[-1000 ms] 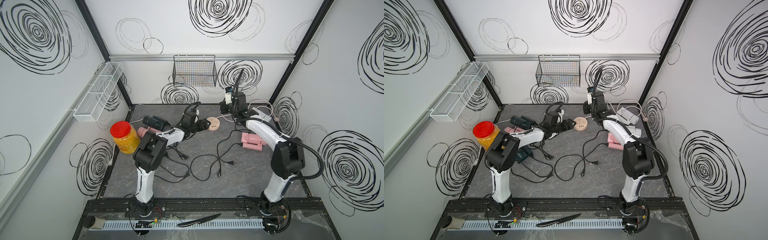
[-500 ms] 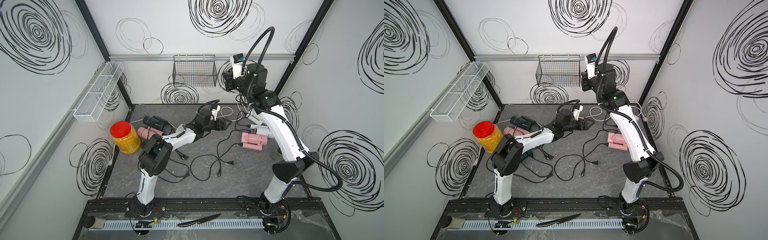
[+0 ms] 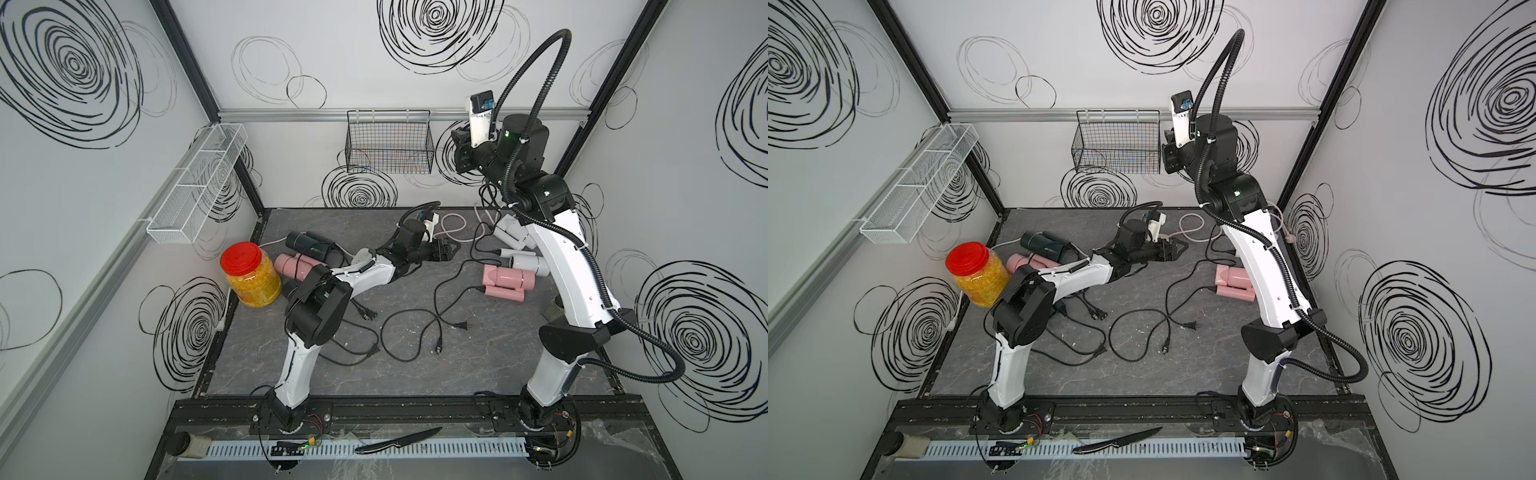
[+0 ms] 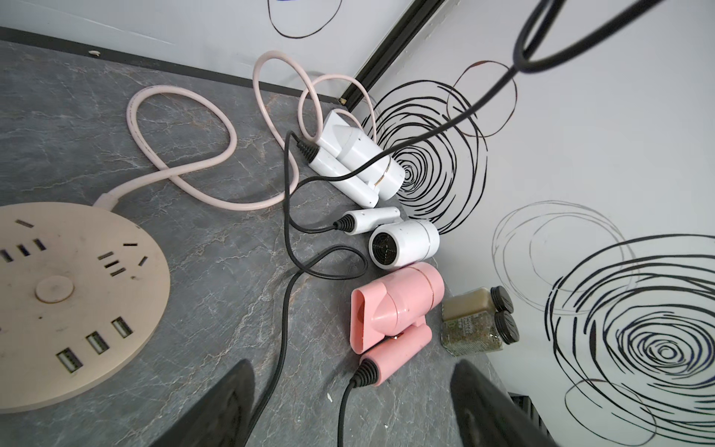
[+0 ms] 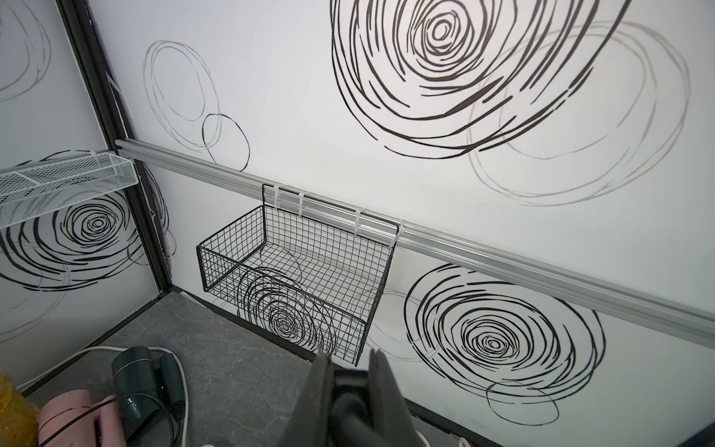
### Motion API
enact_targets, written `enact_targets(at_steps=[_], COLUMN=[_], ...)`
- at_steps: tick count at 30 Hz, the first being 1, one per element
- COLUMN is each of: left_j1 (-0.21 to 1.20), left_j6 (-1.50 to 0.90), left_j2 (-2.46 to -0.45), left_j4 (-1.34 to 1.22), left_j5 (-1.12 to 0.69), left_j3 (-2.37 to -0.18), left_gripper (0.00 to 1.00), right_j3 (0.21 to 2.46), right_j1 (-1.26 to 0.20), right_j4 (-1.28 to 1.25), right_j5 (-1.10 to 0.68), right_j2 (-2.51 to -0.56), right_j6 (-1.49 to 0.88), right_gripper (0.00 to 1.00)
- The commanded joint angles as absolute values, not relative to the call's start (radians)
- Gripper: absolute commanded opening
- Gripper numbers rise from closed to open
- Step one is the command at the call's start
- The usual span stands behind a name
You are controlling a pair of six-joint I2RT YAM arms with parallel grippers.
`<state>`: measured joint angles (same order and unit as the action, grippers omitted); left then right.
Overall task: Charge the blow dryers
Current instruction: Insert the plug into the socket.
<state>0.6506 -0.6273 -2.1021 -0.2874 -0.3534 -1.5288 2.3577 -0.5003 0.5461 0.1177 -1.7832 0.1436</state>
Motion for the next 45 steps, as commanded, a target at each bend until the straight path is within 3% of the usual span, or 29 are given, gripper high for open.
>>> enact_targets(at_steps=[1, 9, 17, 25, 30, 37, 45], left_j1=[0.614, 0.577, 0.537, 0.541, 0.550, 0.545, 0.525], left_j6=[-0.648, -0.565, -0.555, -0.562, -0.561, -0.558, -0.548], left_j2=[-2.063, -1.979, -1.949, -1.972, -1.993, -1.990, -1.986], left_j4=[-0.316, -0.207, -0.219, -0.241, -0.234, -0.232, -0.207], left_j5=[-0.308, -0.177, -0.164, -0.181, -0.174, -0.165, -0.114], left_j3=[-1.489, -1.422, -1.349, -1.337, -1.347, -1.348, -1.335], left_gripper=[0.83, 0.83, 0.84, 0.84, 0.85, 0.84, 0.84], right_j3=[2.294, 1.970, 1.687, 1.646, 1.576, 1.515, 1.489], right_j1=[-0.504, -0.486, -0.411, -0.394, -0.381, -0.327, -0.372], right_j4=[0.509, 0.356, 0.208, 0.185, 0.147, 0.130, 0.099], right_j5=[0.152, 0.155, 0.053, 0.049, 0.200, 0.239, 0.084], right_j2=[-1.734, -1.646, -1.604, -1.626, -1.598, -1.518, -1.572], right_j6=[0.168, 0.139, 0.053, 0.040, 0.036, 0.015, -0.004], right_gripper=[0.13, 0.13, 0.13, 0.13, 0.12, 0.12, 0.14])
